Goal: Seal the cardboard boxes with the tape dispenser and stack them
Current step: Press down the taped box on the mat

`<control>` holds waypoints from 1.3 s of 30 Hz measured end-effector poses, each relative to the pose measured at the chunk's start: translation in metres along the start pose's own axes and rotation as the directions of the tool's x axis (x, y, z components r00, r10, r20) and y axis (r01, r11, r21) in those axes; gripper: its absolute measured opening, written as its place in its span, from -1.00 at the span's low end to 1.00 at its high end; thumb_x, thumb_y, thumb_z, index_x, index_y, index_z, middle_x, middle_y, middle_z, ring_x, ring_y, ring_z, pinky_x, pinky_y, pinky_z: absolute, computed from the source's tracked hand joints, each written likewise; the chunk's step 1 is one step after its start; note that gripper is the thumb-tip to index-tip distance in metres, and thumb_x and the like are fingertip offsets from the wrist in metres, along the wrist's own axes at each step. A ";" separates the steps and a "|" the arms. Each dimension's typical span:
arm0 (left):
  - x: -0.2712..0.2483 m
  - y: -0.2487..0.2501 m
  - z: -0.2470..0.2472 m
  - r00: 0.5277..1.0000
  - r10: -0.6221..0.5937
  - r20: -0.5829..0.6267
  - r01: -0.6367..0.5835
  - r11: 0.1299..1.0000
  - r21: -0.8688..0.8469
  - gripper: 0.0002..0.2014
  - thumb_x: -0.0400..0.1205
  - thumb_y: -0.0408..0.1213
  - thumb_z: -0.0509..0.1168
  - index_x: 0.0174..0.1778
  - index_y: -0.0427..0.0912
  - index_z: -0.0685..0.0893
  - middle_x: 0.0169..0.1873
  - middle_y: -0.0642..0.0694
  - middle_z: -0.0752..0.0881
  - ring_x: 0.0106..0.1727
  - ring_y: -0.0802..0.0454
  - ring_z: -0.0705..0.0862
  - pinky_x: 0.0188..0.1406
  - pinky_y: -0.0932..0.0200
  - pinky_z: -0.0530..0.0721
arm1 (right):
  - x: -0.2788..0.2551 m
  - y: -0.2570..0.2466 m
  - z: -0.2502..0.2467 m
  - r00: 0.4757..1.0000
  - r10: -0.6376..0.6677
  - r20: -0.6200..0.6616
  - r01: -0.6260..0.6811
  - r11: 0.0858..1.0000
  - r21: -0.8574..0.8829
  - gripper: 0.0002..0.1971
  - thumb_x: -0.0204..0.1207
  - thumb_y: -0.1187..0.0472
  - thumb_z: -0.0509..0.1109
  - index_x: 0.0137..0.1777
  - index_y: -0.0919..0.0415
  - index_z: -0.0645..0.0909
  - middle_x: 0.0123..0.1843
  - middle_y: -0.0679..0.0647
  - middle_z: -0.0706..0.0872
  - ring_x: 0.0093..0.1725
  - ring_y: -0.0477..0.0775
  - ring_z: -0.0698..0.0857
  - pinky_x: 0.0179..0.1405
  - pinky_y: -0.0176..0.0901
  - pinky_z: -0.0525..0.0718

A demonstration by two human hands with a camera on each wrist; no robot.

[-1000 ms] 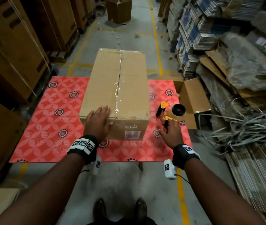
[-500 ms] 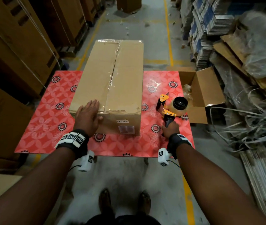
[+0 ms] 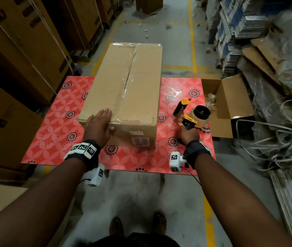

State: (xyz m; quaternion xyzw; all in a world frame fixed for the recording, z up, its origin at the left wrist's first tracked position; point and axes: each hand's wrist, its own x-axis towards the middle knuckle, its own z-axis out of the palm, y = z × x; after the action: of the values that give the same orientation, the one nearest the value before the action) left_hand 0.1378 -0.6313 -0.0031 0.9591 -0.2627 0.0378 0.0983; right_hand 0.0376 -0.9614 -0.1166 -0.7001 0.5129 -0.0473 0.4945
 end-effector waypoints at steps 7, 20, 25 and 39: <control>0.000 -0.003 -0.001 1.000 0.028 0.001 -0.028 0.999 -0.025 -0.39 0.60 -0.29 0.29 0.60 -0.18 0.35 0.61 -0.13 0.36 0.64 -0.07 0.27 0.60 -0.16 0.17 | -0.067 -0.042 -0.013 0.940 -0.271 -0.208 0.311 0.932 0.189 -0.65 0.55 0.07 0.47 0.14 0.34 0.57 -0.06 0.15 0.67 -0.09 0.18 0.64 -0.29 -0.22 0.35; 0.006 -0.019 -0.050 0.988 -0.130 -0.081 0.032 0.689 -0.724 -0.76 0.70 -0.22 0.26 0.18 -0.17 0.77 0.09 -0.16 0.80 0.14 -0.04 0.75 0.23 0.10 0.64 | -0.169 -0.096 0.006 0.811 -0.585 -0.014 0.582 0.803 0.128 -0.66 0.29 -0.15 0.63 -0.10 -0.07 0.58 -0.25 -0.03 0.75 -0.32 0.17 0.76 -0.34 0.07 0.75; -0.004 -0.020 -0.053 0.895 -0.175 0.409 0.405 -0.062 -0.912 -0.63 0.77 0.02 0.08 0.02 -0.15 0.68 -0.24 -0.09 0.83 -0.39 0.08 0.72 -0.29 0.18 0.74 | -0.207 -0.100 0.029 0.729 -0.681 0.062 0.673 0.731 0.112 -0.72 0.34 0.01 0.65 -0.04 0.07 0.70 -0.15 -0.07 0.81 -0.13 -0.07 0.78 -0.11 -0.04 0.77; -0.037 -0.041 -0.051 0.717 0.378 0.586 0.678 -0.576 -0.457 -0.70 0.74 -0.09 0.11 0.05 -0.17 0.68 0.02 -0.08 0.77 -0.14 0.08 0.77 -0.24 0.21 0.77 | -0.239 -0.114 0.051 0.597 -0.795 0.109 0.787 0.607 0.113 -0.76 0.40 0.15 0.63 0.03 0.11 0.71 -0.13 -0.09 0.80 -0.11 -0.11 0.77 -0.10 0.09 0.75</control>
State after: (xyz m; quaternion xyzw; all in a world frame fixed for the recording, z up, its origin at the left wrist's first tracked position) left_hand 0.1254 -0.5681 0.0351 0.3133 0.0562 -0.5287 0.7868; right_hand 0.0317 -0.7476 0.0474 -0.8429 0.1102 -0.2228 0.4772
